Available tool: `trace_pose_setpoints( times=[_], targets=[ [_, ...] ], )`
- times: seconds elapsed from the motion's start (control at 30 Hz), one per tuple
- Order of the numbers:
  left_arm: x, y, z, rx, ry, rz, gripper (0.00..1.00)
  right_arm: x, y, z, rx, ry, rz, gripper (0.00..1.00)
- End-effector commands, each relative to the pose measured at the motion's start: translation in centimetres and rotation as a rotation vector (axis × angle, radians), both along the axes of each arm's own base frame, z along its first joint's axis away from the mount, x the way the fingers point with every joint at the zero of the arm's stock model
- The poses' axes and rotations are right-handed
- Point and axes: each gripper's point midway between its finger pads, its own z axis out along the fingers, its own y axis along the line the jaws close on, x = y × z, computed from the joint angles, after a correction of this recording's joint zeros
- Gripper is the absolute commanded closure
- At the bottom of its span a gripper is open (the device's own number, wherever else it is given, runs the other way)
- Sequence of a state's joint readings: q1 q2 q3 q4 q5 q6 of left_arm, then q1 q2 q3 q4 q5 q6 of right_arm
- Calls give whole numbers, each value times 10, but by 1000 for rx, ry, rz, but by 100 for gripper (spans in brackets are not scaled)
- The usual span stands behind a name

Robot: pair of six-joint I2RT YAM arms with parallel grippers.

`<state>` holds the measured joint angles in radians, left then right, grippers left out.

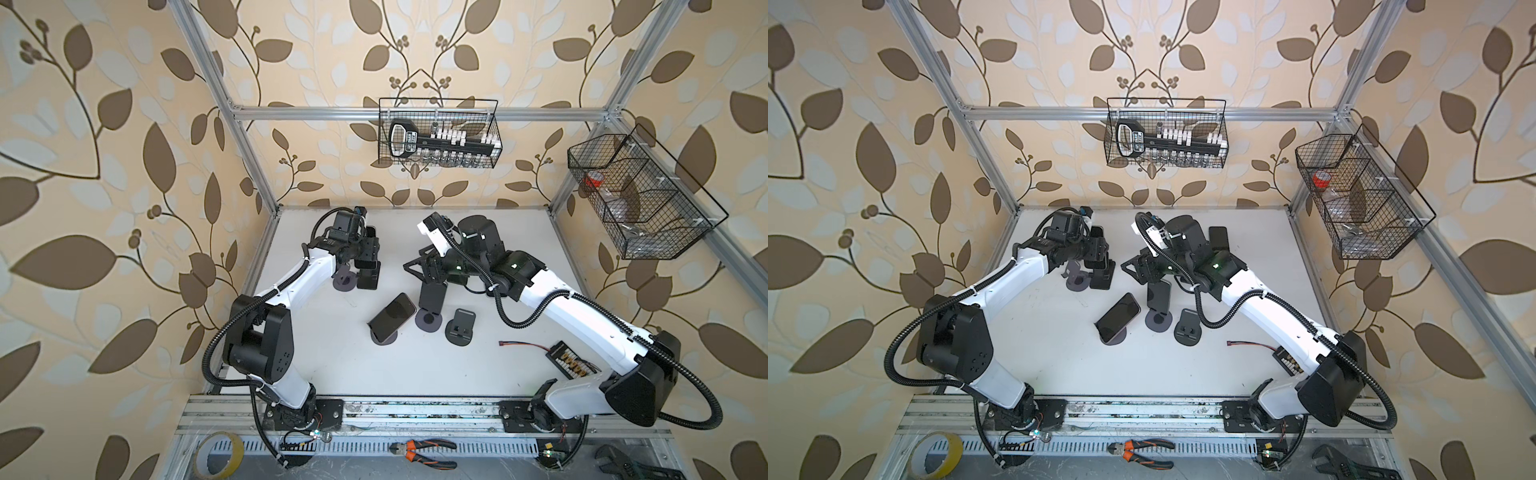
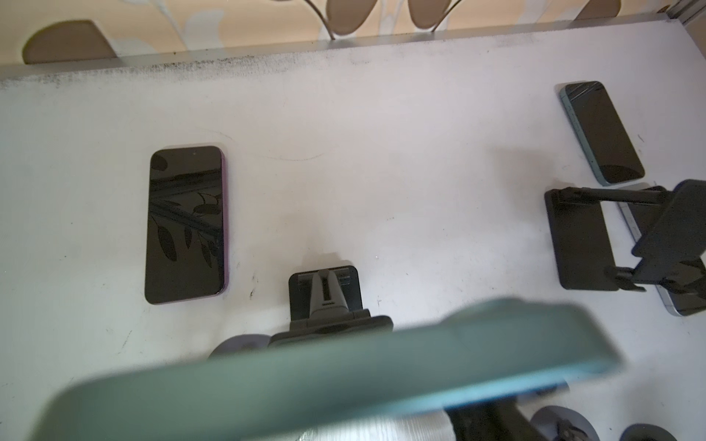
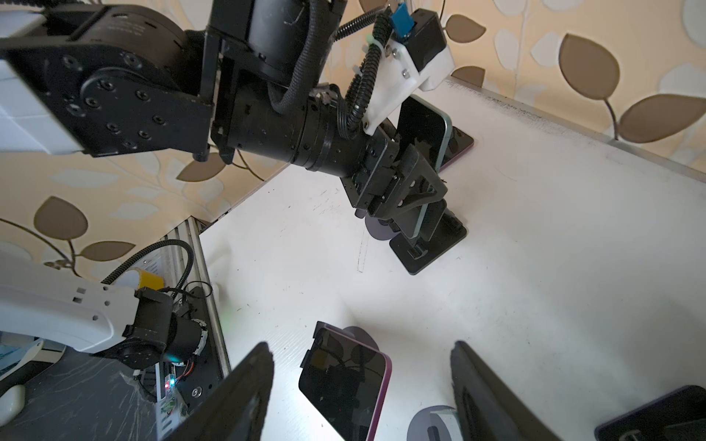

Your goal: Remove the phone from the phone stand

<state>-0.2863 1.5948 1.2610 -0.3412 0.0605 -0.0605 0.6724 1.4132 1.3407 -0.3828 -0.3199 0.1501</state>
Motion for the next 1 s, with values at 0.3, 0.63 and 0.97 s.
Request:
trace_pose_setpoints(
  times=[0.3,0.63,0.97],
  targets=[
    [-23,9,79,-38,-156,-13,40,-11,-6,17,30,58,-36,27],
    [-51,10,85,-69,-138,-34,41,-26,-17,15,50,125,-68,27],
    [-81,15,94,-68,-115,-58,41,-36,-22,12,53,184,-85,28]
  ],
)
